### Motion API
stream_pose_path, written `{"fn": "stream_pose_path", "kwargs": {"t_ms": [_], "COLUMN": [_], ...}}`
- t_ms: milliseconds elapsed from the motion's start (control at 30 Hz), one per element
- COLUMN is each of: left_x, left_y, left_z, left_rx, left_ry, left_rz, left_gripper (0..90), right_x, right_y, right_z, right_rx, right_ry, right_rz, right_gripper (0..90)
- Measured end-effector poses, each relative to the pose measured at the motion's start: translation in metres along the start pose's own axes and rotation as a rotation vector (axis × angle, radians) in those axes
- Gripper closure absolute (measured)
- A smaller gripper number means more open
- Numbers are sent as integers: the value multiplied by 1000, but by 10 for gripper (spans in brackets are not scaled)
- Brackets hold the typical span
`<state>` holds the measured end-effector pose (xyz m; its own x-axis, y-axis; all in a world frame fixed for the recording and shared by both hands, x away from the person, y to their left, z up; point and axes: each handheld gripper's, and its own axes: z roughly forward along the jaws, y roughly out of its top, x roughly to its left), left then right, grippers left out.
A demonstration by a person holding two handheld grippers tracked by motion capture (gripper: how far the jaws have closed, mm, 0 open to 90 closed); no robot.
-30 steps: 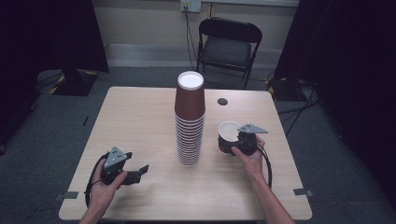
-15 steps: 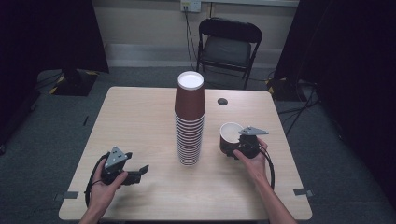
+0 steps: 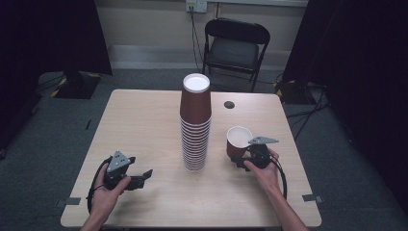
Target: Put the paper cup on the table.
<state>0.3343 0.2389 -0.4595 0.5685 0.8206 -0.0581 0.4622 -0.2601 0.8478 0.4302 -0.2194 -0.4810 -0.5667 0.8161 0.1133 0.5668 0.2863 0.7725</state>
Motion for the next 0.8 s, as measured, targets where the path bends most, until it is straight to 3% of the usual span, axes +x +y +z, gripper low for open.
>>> {"fn": "stream_pose_path", "kwargs": {"t_ms": [400, 567, 800], "left_x": [4, 1, -8], "left_y": [5, 8, 9], "left_z": [-3, -5, -8], "left_rx": [0, 17, 40], "left_ry": [37, 70, 42], "left_rz": [-33, -7, 31], "left_gripper": [162, 163, 164], "right_x": [-1, 0, 4], "right_y": [-9, -12, -19], "right_z": [-30, -47, -72], "right_rx": [-12, -31, -72], "right_ry": [0, -5, -21], "right_rz": [30, 39, 61], "right_gripper": [157, 157, 156]}}
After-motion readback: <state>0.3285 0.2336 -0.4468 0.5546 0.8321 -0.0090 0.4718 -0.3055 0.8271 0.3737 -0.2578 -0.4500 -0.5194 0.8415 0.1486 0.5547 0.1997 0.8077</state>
